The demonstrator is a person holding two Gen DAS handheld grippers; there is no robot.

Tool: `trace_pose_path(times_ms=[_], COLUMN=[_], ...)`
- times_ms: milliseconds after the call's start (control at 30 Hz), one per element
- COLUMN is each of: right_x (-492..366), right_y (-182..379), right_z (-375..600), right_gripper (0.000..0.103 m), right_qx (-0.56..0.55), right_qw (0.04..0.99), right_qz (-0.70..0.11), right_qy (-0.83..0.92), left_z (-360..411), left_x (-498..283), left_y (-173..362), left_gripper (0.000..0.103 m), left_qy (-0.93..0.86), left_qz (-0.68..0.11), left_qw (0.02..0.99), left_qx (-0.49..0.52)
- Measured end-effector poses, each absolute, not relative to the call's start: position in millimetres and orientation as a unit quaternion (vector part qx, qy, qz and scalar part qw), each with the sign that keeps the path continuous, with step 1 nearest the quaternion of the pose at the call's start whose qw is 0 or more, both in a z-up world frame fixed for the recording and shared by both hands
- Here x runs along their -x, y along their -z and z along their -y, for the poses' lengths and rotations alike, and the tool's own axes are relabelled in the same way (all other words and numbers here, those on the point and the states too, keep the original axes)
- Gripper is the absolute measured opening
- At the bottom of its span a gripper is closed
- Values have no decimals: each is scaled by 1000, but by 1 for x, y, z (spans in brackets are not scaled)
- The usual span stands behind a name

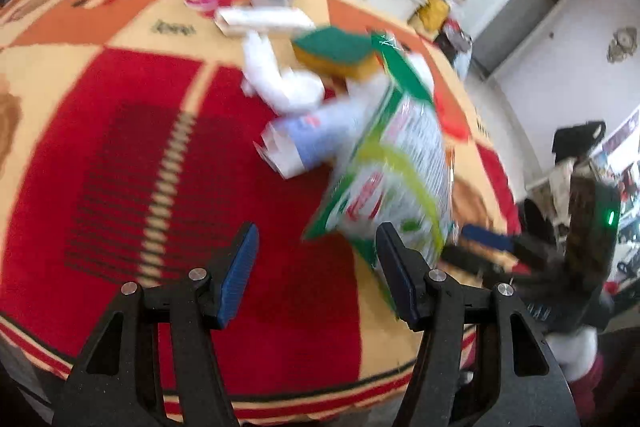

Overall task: Collect trash
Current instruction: 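Grasp the green-and-white snack bag with the left gripper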

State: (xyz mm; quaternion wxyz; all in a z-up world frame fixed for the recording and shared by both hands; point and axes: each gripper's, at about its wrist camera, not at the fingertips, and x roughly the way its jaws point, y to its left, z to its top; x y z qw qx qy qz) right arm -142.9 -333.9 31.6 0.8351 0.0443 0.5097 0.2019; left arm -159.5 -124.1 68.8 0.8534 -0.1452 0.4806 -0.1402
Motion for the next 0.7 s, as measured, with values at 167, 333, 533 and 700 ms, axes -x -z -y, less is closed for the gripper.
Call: trace_pose_path(times_ms=[167,333,533,700], right_x=[141,126,130,153], right_y=[-45,-59,-35,-36], right_z=[343,358,332,303], right_gripper=[69,69,69,69], right_qx=[-65,-57,-50,-65], right_qw=[850,878,852,840], right_qz=[-487,-457,-497,-492], right_qy=[-190,-134,-157,-217], left_z=[106,98,99,96], left_x=[166,180,193,196], left_y=[-86,-88,-85,-85], left_gripper=[60,60,60,60], left_qy=[127,126,136,148], left_qz=[-462,-465,-471,-469], left_qw=[866,865,859,851], left_qx=[144,144,146,181])
